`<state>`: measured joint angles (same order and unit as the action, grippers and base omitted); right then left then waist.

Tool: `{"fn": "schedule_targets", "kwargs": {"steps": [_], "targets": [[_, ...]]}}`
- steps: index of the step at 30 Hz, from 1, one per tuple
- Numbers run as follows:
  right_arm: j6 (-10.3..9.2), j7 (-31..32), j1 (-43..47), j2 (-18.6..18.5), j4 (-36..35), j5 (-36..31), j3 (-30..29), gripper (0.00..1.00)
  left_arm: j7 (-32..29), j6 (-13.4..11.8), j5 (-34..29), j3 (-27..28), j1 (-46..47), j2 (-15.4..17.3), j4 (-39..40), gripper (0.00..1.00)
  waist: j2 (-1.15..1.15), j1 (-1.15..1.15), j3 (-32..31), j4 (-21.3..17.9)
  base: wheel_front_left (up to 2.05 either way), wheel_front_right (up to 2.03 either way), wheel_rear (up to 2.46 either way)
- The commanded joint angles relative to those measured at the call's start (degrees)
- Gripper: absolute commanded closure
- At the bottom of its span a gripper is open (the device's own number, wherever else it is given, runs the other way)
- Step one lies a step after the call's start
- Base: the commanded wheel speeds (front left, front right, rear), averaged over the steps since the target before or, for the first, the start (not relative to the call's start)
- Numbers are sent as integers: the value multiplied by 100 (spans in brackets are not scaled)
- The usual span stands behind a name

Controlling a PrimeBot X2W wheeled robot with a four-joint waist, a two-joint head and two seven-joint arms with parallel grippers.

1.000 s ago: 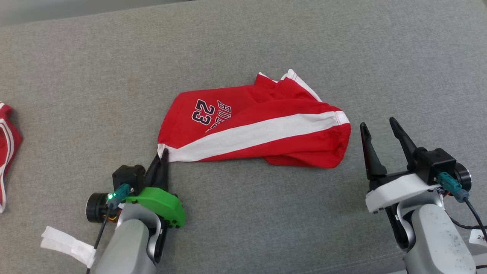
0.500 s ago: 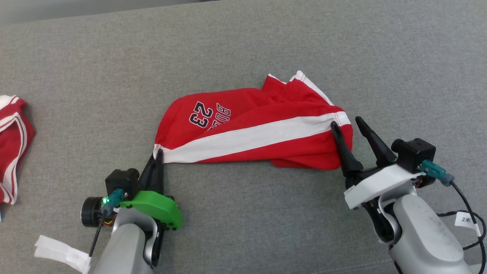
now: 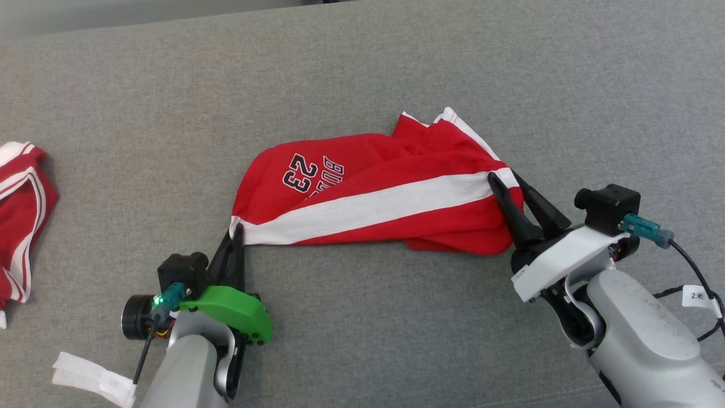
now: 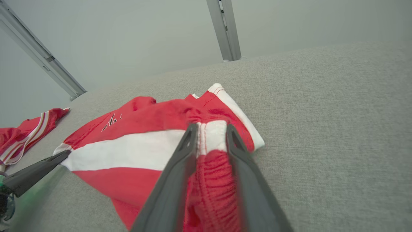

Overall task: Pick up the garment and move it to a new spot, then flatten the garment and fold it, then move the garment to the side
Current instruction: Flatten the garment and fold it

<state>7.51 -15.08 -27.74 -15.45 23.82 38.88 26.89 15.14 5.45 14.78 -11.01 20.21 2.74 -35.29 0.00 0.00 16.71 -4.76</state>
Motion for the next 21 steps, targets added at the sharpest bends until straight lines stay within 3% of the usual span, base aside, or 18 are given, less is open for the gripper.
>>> {"fn": "schedule_targets", "kwargs": {"steps": [1, 3, 4, 12, 18, 21], "targets": [[-4, -13, -30, -57, 2, 56, 39, 63, 1, -30, 48, 13, -103, 32, 1, 100, 0, 0, -19, 1, 0, 0, 0], [-4, -13, -30, -91, 13, 117, 103, 82, 1, -32, 41, 25, -104, 32, -4, 100, 0, 0, -33, 0, 0, 0, 0], [-4, -12, -35, -104, 31, 138, 132, 100, 1, -32, 33, 32, -101, 32, -4, 100, 0, 0, -41, -1, 0, 0, 0], [-4, -13, -66, -147, -290, -70, -61, 100, 2, 34, 72, 113, -170, 33, 300, 100, 0, 0, -248, 42, 0, 0, 0], [-4, -13, -75, -210, -932, -218, -211, 100, 2, 133, -87, 292, -69, 35, 1147, 100, 0, 0, -672, 144, 0, 0, 0], [-4, -13, -198, -352, -1282, -215, -208, 100, 2, 180, -204, 356, 169, 195, 1675, 100, 0, 0, -907, 222, 0, 0, 0]]}}
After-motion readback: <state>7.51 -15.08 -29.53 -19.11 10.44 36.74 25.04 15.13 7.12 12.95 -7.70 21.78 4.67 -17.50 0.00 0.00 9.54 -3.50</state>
